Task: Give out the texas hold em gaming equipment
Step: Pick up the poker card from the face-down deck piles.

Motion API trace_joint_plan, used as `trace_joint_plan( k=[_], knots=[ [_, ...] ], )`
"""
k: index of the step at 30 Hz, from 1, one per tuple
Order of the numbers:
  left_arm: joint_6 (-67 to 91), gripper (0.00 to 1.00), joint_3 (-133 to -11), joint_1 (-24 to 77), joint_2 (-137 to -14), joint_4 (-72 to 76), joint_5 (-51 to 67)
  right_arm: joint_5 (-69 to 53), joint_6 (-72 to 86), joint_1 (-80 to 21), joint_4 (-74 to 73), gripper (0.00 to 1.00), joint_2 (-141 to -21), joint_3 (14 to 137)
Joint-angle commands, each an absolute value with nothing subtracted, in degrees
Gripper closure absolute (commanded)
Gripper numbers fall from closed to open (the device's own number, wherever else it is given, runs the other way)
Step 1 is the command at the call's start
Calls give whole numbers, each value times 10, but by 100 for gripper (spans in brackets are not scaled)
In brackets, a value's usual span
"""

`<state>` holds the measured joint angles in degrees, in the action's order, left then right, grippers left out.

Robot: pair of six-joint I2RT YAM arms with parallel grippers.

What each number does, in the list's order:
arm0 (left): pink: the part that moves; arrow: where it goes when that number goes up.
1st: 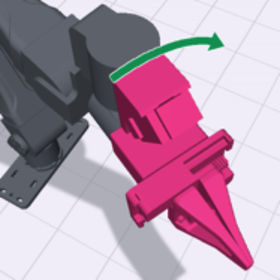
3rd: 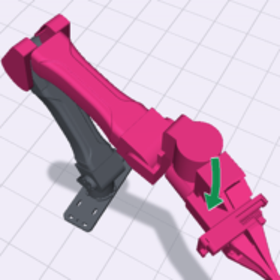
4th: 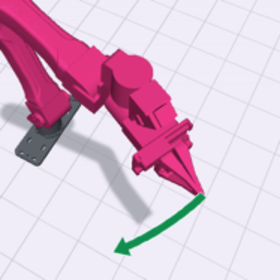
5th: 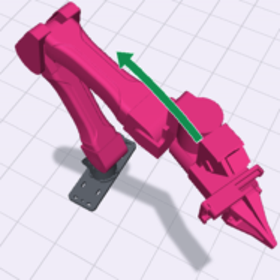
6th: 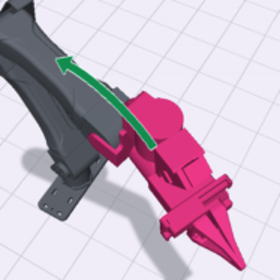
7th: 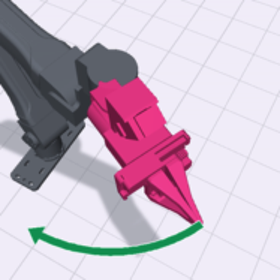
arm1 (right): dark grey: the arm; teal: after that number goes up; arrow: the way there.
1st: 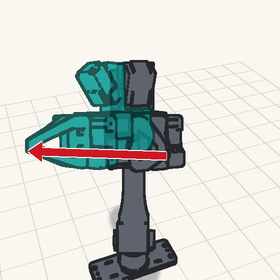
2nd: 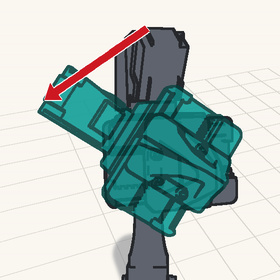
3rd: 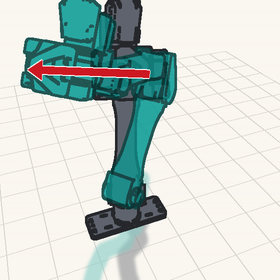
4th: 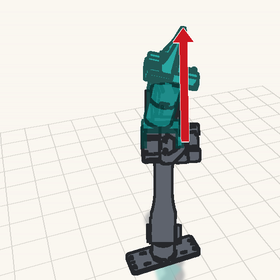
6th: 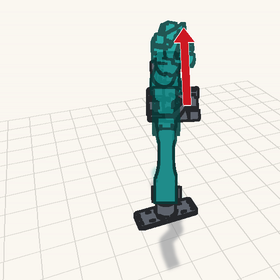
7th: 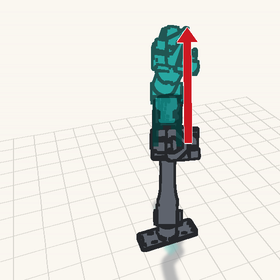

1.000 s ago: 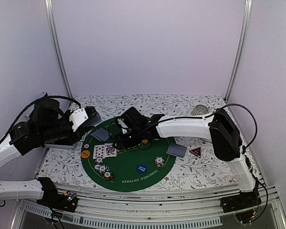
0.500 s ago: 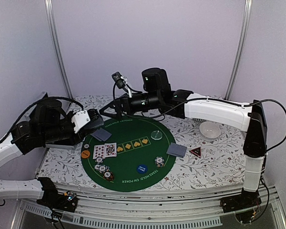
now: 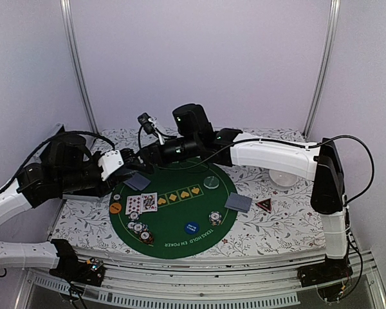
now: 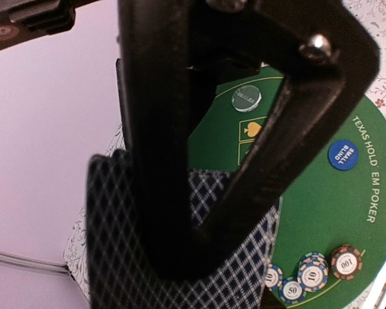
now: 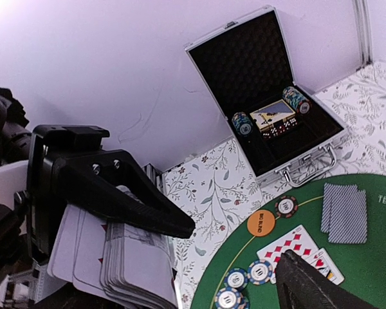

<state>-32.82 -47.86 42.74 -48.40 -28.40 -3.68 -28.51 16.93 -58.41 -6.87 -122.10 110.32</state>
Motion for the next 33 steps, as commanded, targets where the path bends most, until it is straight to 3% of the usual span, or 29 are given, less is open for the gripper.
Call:
trace_joint_plan(
  k=[1, 7, 16, 19, 21, 25, 29, 33],
  knots=[
    [-329, 64, -494, 434, -480, -278, -32, -221, 177, -561, -110, 19, -1205, 1096],
    [-329, 64, -492, 434, -479, -276, -34, -208, 153, -559, -141, 28, -1184, 1086],
    [-327, 64, -490, 434, -482, -274, -40, -327, 139, -560, -119, 55, -1184, 1102],
    [-327, 64, -489, 434, -480, -274, -41, -321, 143, -560, -120, 66, -1182, 1101],
    [-326, 64, -489, 434, -479, -274, -42, -308, 143, -557, -123, 69, -1176, 1096],
    [-326, 64, -487, 434, -477, -274, -44, -301, 140, -555, -132, 69, -1169, 1092],
    [-326, 64, -488, 434, -478, -274, -43, -324, 135, -555, -134, 59, -1169, 1100],
    [-325, 64, -489, 434, -480, -274, -40, -346, 130, -568, -127, 42, -1192, 1127]
  ],
)
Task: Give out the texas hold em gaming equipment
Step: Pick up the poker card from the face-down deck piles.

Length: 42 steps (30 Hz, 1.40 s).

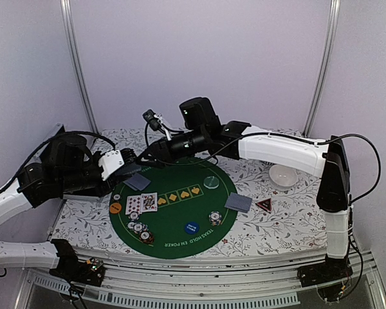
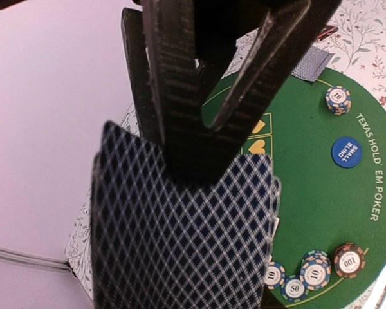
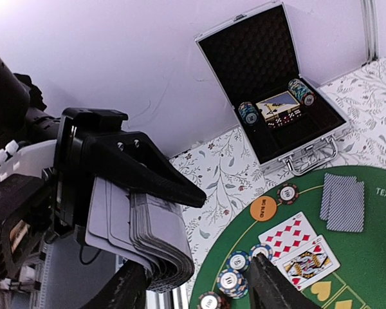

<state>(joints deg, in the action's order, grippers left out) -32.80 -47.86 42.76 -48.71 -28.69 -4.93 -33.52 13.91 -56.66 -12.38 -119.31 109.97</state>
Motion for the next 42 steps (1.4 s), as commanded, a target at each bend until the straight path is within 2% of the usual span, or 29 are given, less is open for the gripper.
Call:
trace_joint_plan(
  k=[1, 5, 11, 16, 25, 34, 37, 39, 42],
  knots=[
    [-325, 64, -490, 435, -481, -274, -40, -341, 129, -571, -127, 38, -1201, 1134],
    [-323, 64, -491, 434, -484, -274, -38, -324, 146, -572, -127, 35, -1233, 1162],
    [-324, 63, -491, 434, -484, -274, -39, -295, 141, -573, -141, 34, -1243, 1171],
    [-324, 64, -489, 434, -484, -274, -40, -245, 124, -570, -156, 45, -1214, 1146],
    [-324, 63, -488, 434, -484, -273, -44, -211, 112, -559, -175, 53, -1171, 1108],
    [-324, 63, -488, 434, -486, -273, -43, -315, 117, -560, -164, 68, -1181, 1132],
    [-323, 63, -487, 434, -484, -272, -44, -330, 121, -561, -159, 79, -1177, 1133],
    [-324, 63, -485, 434, -483, -272, -45, -340, 121, -560, -158, 90, -1174, 1134],
    [-324, 63, -485, 434, -483, -272, -44, -349, 125, -560, -158, 97, -1169, 1131]
  ],
)
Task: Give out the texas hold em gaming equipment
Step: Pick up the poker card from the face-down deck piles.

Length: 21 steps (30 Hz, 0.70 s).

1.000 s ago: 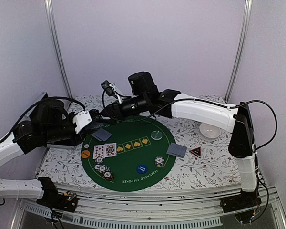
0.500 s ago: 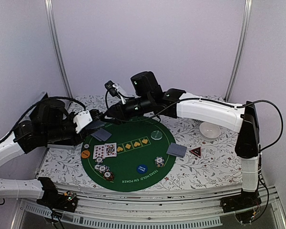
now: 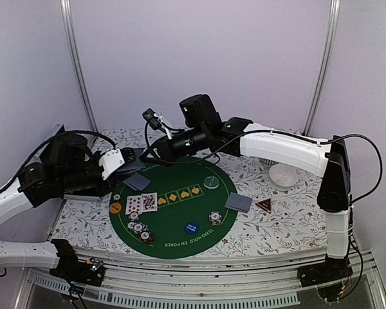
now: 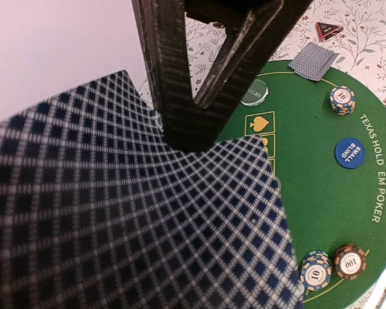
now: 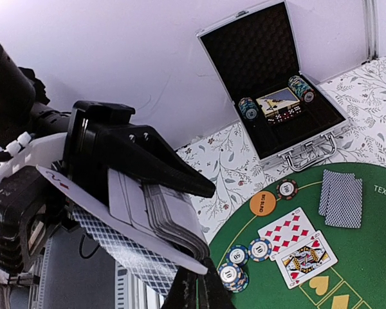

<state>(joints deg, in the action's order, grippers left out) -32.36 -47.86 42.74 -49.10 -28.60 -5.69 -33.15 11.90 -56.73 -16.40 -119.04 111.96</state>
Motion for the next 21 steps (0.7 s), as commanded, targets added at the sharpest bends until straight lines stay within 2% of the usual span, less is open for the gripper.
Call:
trace_joint_plan(
  k=[1, 7, 14, 21],
  knots=[
    [-324, 63, -485, 434, -484, -272, -45, -351, 126, -559, -158, 97, -1167, 1130],
    [-323, 63, -484, 434, -482, -272, -47, -340, 126, -552, -154, 99, -1141, 1095],
    [-320, 63, -487, 434, -487, -271, -47, -381, 140, -553, -121, 99, -1143, 1089],
    [-316, 63, -485, 434, -485, -270, -76, -335, 135, -536, -121, 99, -1107, 1045]
  ],
)
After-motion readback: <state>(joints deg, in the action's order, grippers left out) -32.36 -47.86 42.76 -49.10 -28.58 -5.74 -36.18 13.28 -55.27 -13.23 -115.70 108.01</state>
